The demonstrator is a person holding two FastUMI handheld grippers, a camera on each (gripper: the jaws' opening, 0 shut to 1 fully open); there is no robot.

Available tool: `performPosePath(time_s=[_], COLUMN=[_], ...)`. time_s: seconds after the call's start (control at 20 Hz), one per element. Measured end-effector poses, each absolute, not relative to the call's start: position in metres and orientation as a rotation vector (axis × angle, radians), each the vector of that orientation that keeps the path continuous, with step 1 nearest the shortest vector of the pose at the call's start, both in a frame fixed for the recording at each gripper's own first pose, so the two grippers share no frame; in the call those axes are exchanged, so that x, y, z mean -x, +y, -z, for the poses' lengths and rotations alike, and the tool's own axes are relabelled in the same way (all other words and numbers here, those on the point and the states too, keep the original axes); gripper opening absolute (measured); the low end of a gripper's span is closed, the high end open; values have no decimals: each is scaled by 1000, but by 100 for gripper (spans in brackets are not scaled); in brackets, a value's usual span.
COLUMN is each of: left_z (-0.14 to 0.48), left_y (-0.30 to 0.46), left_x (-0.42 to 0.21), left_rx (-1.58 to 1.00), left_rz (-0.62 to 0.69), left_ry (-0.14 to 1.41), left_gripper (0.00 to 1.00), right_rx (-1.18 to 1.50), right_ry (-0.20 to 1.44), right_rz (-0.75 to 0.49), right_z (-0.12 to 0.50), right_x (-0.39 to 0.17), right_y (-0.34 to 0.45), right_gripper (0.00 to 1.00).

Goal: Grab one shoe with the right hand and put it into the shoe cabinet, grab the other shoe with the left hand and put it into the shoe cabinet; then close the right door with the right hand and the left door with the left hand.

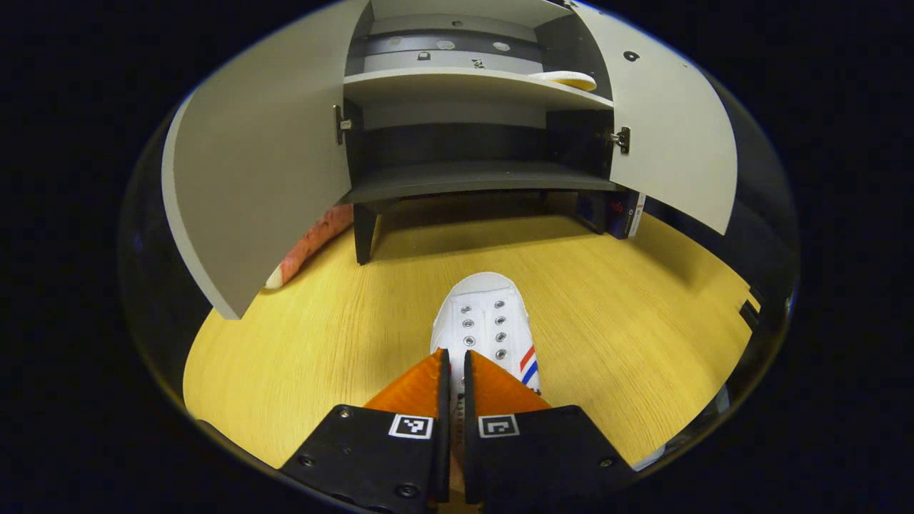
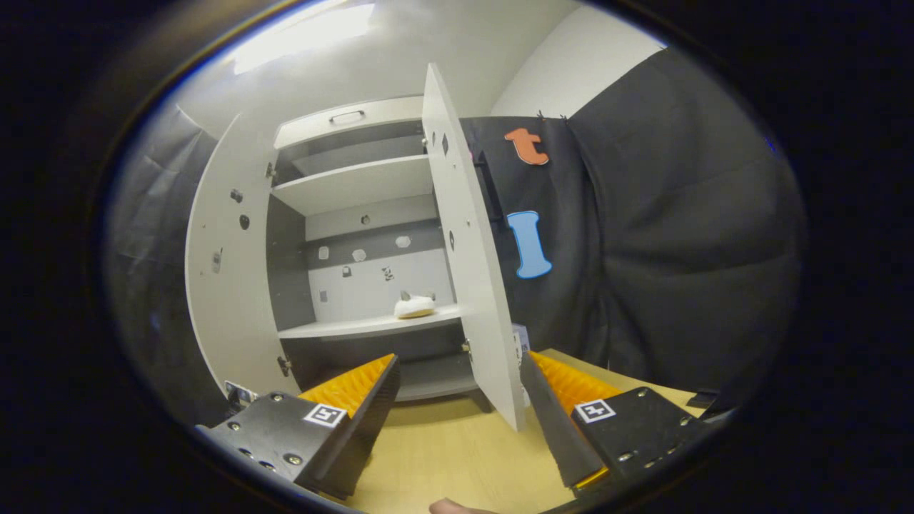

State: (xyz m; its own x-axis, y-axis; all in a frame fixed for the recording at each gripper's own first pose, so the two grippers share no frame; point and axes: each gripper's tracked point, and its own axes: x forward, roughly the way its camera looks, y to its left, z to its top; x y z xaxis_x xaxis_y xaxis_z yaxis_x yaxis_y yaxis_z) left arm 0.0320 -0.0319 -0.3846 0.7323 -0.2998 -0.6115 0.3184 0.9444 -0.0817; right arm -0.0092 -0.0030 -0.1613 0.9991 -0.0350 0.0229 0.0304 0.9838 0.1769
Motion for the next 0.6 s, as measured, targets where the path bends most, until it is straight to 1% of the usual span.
performPosePath(time_s=[0.05,0.1,0.15,0.2,0.25,0.3,0.35,0.4,0.5,0.55,0.6], left_z=[383,383,383,386,386,386,393,405,412,411,415], left_y=[-37,-37,-32,-16,-7,-4,-4,-10,-23,-25,-23], left_x=[-26,-23,-24,-22,-25,-28,-27,-20,-18,-17,-19], left_rx=[-23,-32,-75,-130,-162,-163,-145,-125,-43,-26,-47], left_rz=[374,384,358,293,258,250,254,293,337,338,318], left_ry=[672,669,657,668,661,649,665,732,783,799,810], left_gripper=[9,26,43,60,66,77,78,76,75,68,52], right_rx=[-179,-181,-179,-177,-176,-177,-181,-191,-212,-223,-229], right_ry=[-26,-27,-28,-28,-28,-29,-31,-35,-41,-42,-43], right_rz=[29,27,25,23,21,17,15,13,4,1,1], right_z=[161,160,160,161,160,160,159,158,157,157,157], right_x=[10,10,10,10,10,12,12,13,12,11,9], right_y=[-2,-1,0,1,2,2,1,0,1,0,-1], right_gripper=[100,100,100,100,100,100,100,100,100,100,100])
